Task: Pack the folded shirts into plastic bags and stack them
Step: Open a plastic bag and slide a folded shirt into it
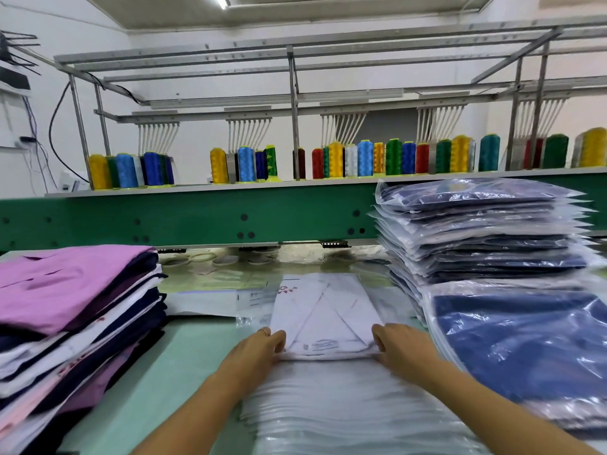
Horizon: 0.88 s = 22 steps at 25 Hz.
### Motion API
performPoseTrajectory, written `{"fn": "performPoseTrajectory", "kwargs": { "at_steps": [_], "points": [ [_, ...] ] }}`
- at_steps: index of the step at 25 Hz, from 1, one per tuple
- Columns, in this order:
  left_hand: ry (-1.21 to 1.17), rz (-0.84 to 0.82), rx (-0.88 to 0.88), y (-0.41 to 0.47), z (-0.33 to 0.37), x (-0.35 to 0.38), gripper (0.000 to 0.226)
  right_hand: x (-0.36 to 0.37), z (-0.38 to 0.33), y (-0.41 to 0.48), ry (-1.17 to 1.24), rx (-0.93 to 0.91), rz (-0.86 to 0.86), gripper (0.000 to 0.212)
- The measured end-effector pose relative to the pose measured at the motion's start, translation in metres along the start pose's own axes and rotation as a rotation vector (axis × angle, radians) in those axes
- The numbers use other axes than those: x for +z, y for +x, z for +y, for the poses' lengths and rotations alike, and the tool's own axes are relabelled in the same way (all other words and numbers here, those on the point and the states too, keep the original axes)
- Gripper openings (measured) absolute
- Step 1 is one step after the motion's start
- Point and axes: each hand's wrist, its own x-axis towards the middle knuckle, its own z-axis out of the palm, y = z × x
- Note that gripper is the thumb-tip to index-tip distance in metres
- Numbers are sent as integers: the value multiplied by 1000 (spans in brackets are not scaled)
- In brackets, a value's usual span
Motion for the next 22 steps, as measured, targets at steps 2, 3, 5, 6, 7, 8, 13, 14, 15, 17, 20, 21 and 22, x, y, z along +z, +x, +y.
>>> {"fn": "performPoseTrajectory", "kwargs": {
  "at_steps": [2, 3, 5, 6, 7, 8, 13, 14, 15, 17, 20, 21, 22],
  "points": [
    [-26, 2, 15, -4, -7, -5, 11, 3, -4, 3, -78, -19, -11, 10],
    [-34, 0, 33, -6, -11, -9, 12, 4, -5, 4, -106, -47, -20, 15],
    [-43, -32, 67, -12, -20, -20, 16, 6, -6, 5, -73, -106, -58, 20],
    [-50, -55, 69, -17, -24, -25, 18, 5, -6, 5, -34, -139, -85, 20],
    [-56, -79, 63, -22, -29, -29, 19, 4, -5, 5, 19, -178, -123, 19],
    [-62, -105, 57, -29, -33, -33, 18, 1, -4, 4, 78, -217, -174, 18],
    [-191, -238, -32, -58, -52, -42, 10, -16, 5, -4, 498, -234, -471, 10],
    [-228, -268, -68, -59, -52, -45, 11, -17, 7, -5, 601, -186, -478, 18],
    [-246, -289, -101, -58, -52, -48, 15, -16, 8, -4, 667, -129, -452, 25],
    [-193, -290, -163, -46, -48, -53, 24, -10, 8, 3, 713, -36, -349, 38],
    [15, -202, -227, -17, -33, -55, 24, -4, -4, 25, 580, 55, -136, 35],
    [54, -162, -227, -5, -29, -54, 23, -4, -8, 35, 536, 100, -53, 30],
    [64, -129, -222, 8, -25, -53, 21, -3, -13, 46, 508, 138, 20, 24]
  ]
}}
